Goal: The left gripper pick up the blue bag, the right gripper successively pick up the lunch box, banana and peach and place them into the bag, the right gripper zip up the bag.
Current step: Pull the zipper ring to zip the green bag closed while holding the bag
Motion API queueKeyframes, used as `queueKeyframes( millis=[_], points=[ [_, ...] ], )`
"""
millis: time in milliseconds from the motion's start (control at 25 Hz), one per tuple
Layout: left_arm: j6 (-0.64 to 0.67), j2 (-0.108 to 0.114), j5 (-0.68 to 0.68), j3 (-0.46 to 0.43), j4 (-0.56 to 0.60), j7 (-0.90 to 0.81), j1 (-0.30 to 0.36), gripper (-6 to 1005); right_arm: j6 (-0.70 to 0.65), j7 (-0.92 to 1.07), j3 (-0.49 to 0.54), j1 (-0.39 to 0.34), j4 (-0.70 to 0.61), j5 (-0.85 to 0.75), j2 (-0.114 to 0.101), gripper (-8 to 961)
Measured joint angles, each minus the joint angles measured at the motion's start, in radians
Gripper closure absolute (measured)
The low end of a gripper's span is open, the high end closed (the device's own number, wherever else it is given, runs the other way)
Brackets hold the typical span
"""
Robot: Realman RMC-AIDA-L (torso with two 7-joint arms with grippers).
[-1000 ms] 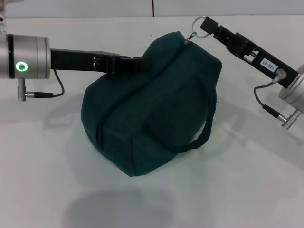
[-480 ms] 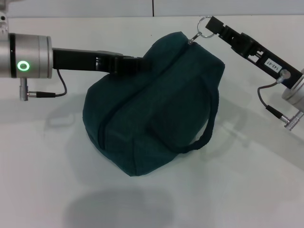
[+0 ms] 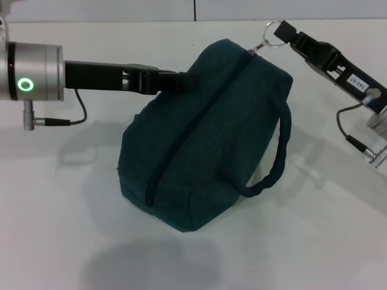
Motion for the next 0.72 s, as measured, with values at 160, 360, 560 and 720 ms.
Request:
queueKeyframes(
  millis=[160, 360, 560, 720],
  points=[
    [0.028, 0.0, -0.017, 0.002, 0.0, 0.002, 0.0, 953, -0.007, 0.002, 0.0, -0.009, 0.005, 0.014, 0.0, 850],
    [0.064, 0.001, -0.026, 0.003, -0.001, 0.002, 0.003, 955, -0.018, 0.002, 0.0, -0.019, 0.006, 0.025, -0.001, 849],
    [0.091, -0.007, -0.029, 0.003, -0.007, 0.002, 0.004, 947, -0.021, 0.019, 0.0, -0.023, 0.01, 0.031, -0.002, 848],
    [0.117, -0.013, -0.033, 0.003, -0.007, 0.002, 0.005, 938, -0.032, 0.03, 0.001, -0.024, 0.018, 0.033, -0.004, 847]
  ],
)
